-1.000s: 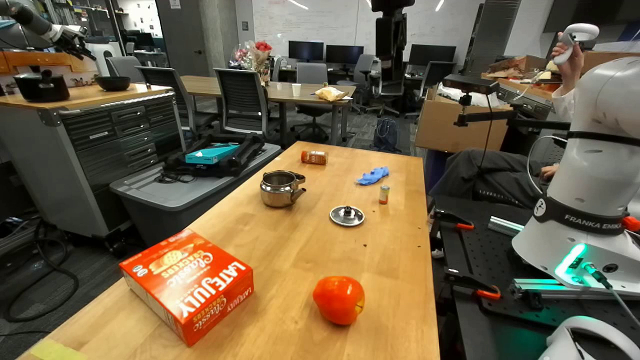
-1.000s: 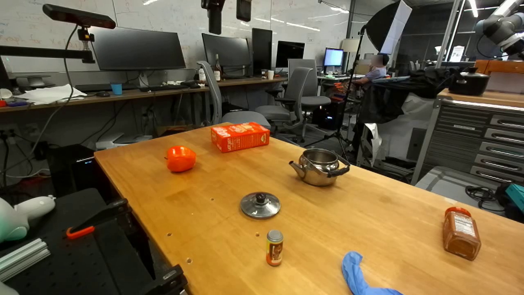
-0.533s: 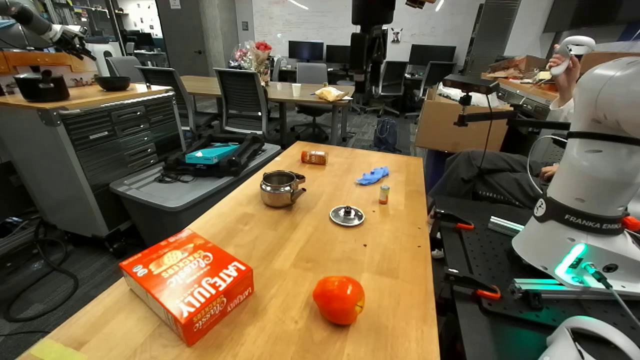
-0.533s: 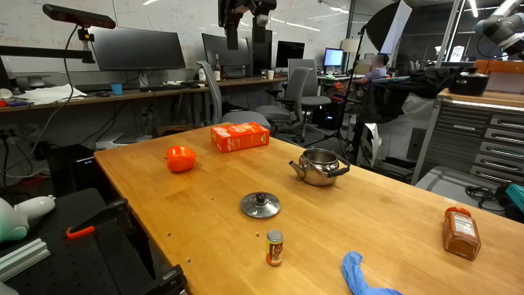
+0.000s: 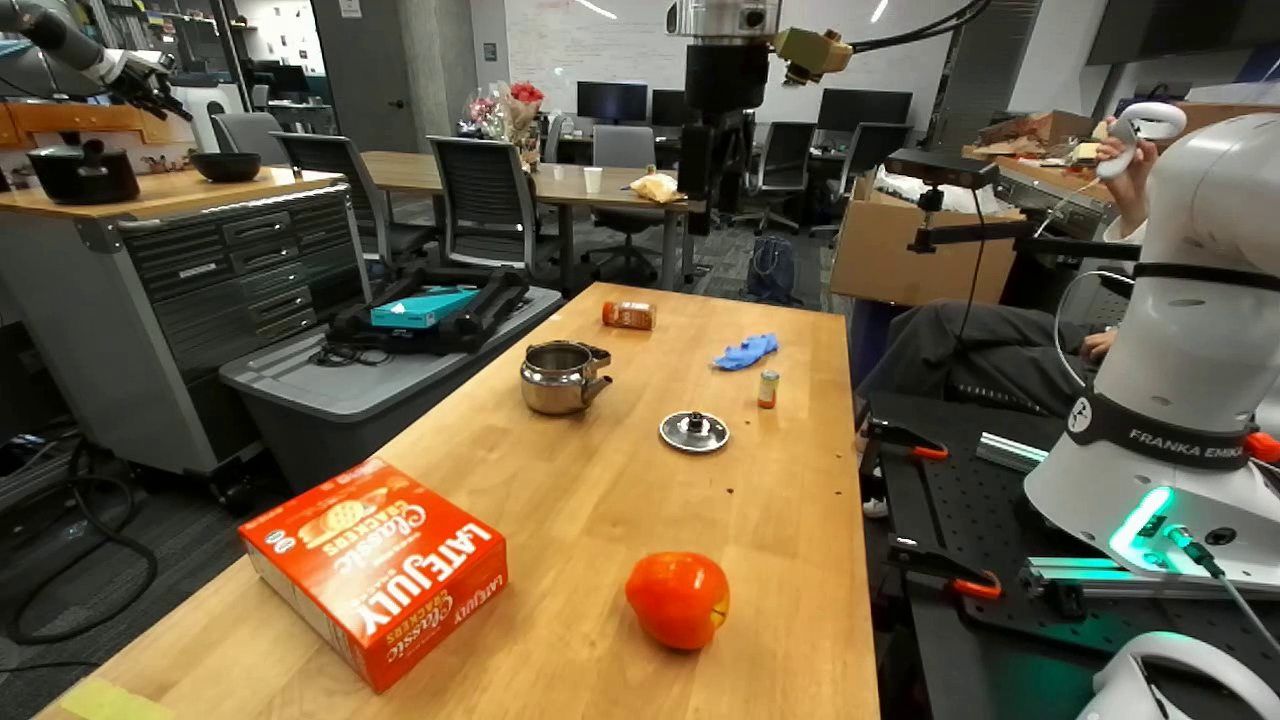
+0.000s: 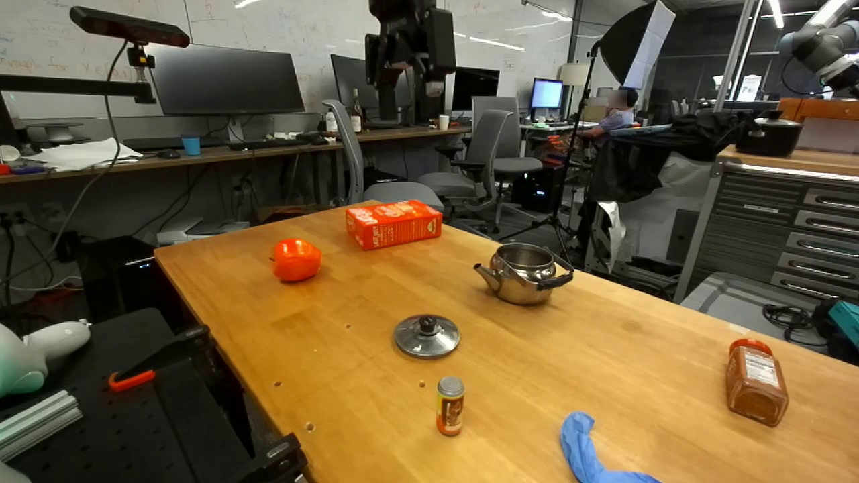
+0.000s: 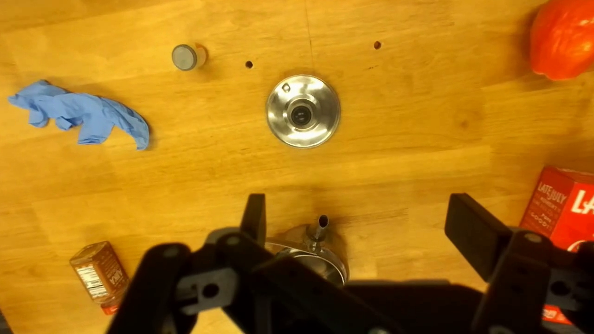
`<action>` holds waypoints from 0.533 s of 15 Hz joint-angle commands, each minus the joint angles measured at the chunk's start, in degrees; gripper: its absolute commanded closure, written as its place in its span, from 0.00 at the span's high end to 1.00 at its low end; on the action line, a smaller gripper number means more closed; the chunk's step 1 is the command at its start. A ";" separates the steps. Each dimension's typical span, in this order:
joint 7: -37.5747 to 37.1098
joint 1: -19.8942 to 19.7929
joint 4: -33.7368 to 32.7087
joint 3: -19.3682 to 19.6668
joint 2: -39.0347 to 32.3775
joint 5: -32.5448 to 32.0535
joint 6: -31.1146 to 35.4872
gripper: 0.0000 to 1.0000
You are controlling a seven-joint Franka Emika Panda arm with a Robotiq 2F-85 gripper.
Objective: Put the lid on the kettle
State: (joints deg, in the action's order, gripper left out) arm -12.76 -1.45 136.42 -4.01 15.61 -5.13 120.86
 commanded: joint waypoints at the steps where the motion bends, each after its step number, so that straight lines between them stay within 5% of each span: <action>1: 0.03 0.53 1.50 0.75 -1.57 1.45 4.71 1.00; 8: -3.23 0.04 1.35 0.35 -8.20 -0.56 6.55 1.00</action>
State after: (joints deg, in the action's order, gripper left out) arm -13.13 -1.46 139.10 -3.73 10.64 -4.55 127.27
